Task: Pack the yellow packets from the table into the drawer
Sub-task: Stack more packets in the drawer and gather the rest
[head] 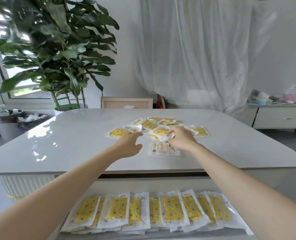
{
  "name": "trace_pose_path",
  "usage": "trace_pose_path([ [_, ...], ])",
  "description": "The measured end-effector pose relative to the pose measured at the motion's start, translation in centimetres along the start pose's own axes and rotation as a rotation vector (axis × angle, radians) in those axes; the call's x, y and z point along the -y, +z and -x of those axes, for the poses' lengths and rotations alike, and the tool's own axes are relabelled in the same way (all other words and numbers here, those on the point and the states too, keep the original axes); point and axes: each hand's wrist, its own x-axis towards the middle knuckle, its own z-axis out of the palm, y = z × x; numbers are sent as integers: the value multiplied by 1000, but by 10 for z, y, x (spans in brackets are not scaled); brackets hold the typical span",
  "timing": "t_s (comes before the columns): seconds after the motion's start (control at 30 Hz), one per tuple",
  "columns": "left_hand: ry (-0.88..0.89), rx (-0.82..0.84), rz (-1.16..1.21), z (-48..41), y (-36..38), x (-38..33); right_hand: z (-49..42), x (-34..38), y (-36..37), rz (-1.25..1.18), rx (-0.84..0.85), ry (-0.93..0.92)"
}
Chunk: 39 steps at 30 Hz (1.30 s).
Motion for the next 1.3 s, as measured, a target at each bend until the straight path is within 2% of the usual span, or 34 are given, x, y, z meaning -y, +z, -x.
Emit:
trace_pose_path([
  [0.13,-9,27,76,-37,19,4,-37,-7,19,80,-40,-25],
  [0.2,42,60,90,-52,32,8,-56,-11,30,90,-55,-55],
  [0.3,139,166,18,-65,57,9,-79,-16,45,92,17,-98],
  [0.37,143,198,-41,-69,72,8,-91,-18,53,103,75,-101],
  [0.57,183,52,-129,-69,82,13,-106,-23,61,267,61,-76],
  [0.67,170,52,-167,-68,78,16,-108,-24,57,293,30,-65],
  [0.8,148,139,-273,-62,64,25,-105,-24,53,299,-17,-64],
  [0.97,106,129,-396,-47,44,45,-93,-22,50,245,14,-41],
  [1.1,-22,115,-435,-37,22,60,-85,-12,44,270,95,-22],
  [1.17,-86,109,-461,-37,11,63,-84,-8,41,209,92,19],
  [1.23,-83,68,-451,-35,7,62,-87,-10,42,101,75,93],
  [1.3,-42,106,-306,-31,12,57,-88,-10,46,104,113,193],
])
